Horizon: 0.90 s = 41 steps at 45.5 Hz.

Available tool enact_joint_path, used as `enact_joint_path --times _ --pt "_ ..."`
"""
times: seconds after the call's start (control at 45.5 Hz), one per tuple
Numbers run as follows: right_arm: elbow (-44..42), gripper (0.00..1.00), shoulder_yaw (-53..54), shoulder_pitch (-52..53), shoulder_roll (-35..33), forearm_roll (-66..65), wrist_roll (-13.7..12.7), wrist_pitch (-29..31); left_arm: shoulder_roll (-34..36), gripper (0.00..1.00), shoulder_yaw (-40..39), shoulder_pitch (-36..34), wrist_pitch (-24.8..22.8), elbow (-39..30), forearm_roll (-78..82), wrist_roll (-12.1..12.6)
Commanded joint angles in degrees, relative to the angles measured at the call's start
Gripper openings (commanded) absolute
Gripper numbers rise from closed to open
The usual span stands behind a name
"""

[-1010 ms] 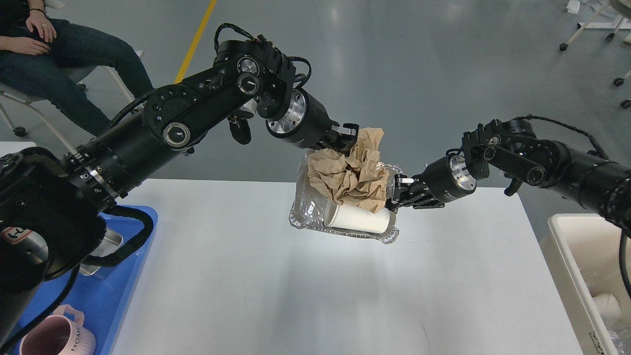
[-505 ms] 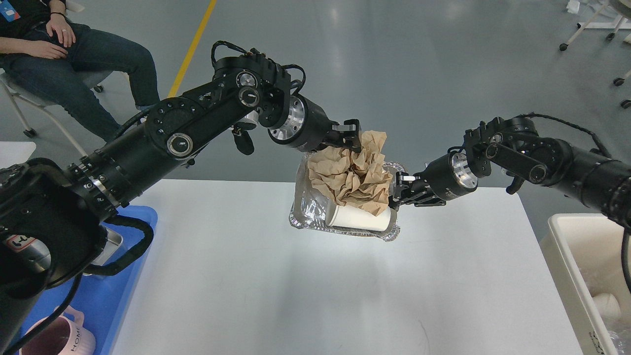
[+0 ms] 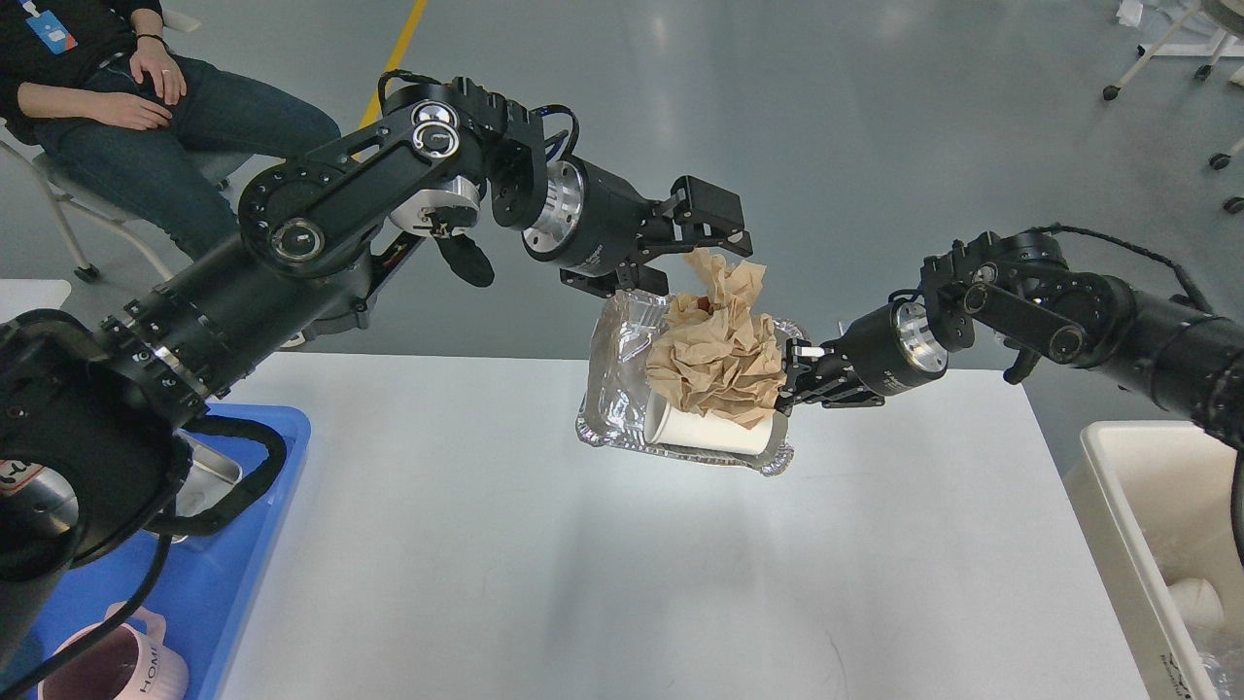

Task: Tidy desktop
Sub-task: 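Open the left gripper and withdraw it from the foil tray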

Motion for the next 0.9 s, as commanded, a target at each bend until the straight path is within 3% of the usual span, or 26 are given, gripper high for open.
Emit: enact_joint_path --times 0.0,0.198,0.439,0.615,0.725,0.878 --pt "0.0 0.00 0.0 -0.2 -0.1 0.1 0.0 0.1 1.6 0.97 -0.3 1.4 0.0 0.0 -0.7 -0.1" --pt "-0.1 0.00 0.0 -0.6 -0.5 0.1 0.0 0.1 3.8 0.97 -7.7 4.9 0.0 0.0 -1.9 -1.7" --pt "-0.1 0.00 0.1 -0.7 -1.7 1.0 -0.1 0.3 3.8 0.97 -26.9 20.0 -0.1 0.0 -13.3 -3.3" --pt "0.2 0.00 0.0 -1.5 -3.8 5.3 -1.5 0.9 3.8 0.97 -31.7 23.1 0.3 1.3 -21.0 -3.2" --pt "0.7 0.00 0.0 -1.9 -5.2 6.3 -1.5 1.0 3.9 0.97 -33.5 23.8 3.0 4.2 -26.1 -3.5" --pt "0.7 0.00 0.1 -3.1 -6.1 7.7 -1.6 0.8 3.8 0.97 -38.7 23.9 6.0 11.1 -33.7 -6.3"
